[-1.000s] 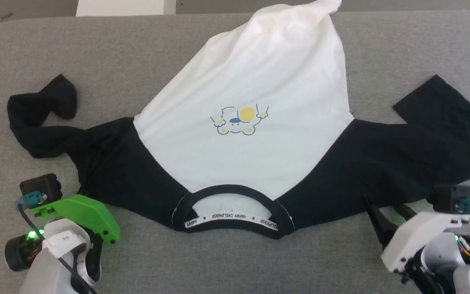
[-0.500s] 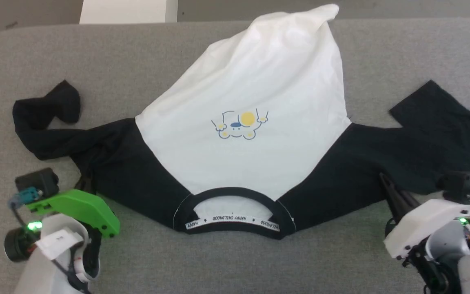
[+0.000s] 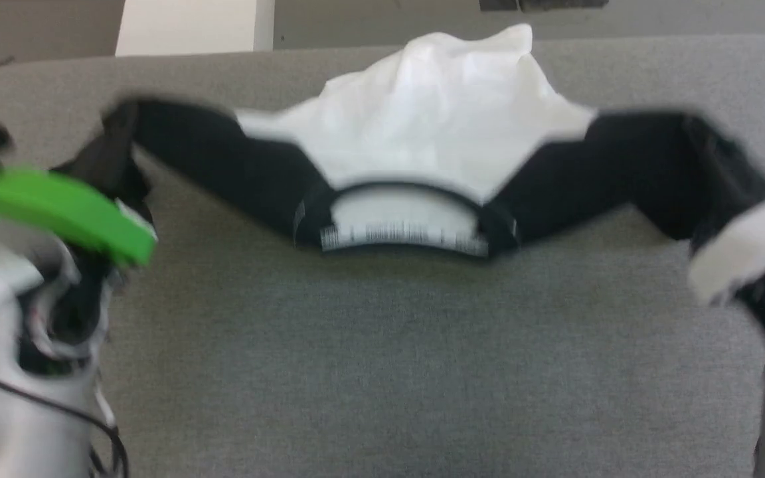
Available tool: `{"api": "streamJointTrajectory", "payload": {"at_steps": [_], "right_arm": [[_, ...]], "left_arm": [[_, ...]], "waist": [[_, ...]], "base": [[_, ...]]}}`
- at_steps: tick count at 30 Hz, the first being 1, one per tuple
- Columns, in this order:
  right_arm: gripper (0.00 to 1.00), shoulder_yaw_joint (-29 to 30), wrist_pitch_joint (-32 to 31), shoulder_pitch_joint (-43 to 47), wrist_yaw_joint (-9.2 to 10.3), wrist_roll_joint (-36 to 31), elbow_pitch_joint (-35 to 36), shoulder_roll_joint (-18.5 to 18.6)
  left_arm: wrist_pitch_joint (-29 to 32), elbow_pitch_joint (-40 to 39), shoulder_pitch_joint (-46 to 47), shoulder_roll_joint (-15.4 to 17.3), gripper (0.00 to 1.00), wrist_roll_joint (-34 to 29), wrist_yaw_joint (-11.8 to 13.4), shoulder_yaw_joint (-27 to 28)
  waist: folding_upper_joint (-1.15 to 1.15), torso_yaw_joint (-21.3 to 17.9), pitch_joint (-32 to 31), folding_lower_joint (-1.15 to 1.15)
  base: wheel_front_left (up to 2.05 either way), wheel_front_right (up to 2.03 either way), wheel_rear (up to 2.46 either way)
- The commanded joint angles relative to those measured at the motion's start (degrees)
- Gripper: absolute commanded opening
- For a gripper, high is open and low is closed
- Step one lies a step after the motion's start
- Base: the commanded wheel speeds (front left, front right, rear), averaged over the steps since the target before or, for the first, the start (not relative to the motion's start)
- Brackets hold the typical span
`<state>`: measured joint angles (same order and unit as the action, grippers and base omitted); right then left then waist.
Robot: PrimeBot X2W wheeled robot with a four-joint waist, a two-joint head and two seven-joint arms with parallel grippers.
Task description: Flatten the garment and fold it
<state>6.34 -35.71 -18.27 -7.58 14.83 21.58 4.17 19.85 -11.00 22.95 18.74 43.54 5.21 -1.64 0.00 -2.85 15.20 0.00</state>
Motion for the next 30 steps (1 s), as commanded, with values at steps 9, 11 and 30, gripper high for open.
{"api": "streamJointTrajectory", "payload": {"at_steps": [9, 11, 30], "right_arm": [[0.00, -2.43, -6.87, -33.37, 0.09, -2.30, -14.53, 8.44], [0.00, -2.90, -5.70, -40.28, 0.09, -3.84, -19.38, 8.85], [0.00, -0.90, 21.06, -75.46, 0.09, -16.21, -45.04, 6.08]], "left_arm": [[3.35, 7.52, 28.95, 0.88, 0.00, 1.70, 5.17, 2.59], [2.41, 10.63, 34.78, 1.33, 0.00, 0.35, 6.03, 2.69], [-18.69, 26.19, 63.64, 1.67, 0.00, -2.72, 0.74, 6.36]], "waist": [[0.00, -2.01, 11.58, 0.00], [0.00, -2.61, 13.89, 0.00], [0.00, -4.04, 23.69, 0.00]], "base": [[0.00, 0.00, 0.00], [0.00, 0.00, 0.00], [0.00, 0.00, 0.00]]}}
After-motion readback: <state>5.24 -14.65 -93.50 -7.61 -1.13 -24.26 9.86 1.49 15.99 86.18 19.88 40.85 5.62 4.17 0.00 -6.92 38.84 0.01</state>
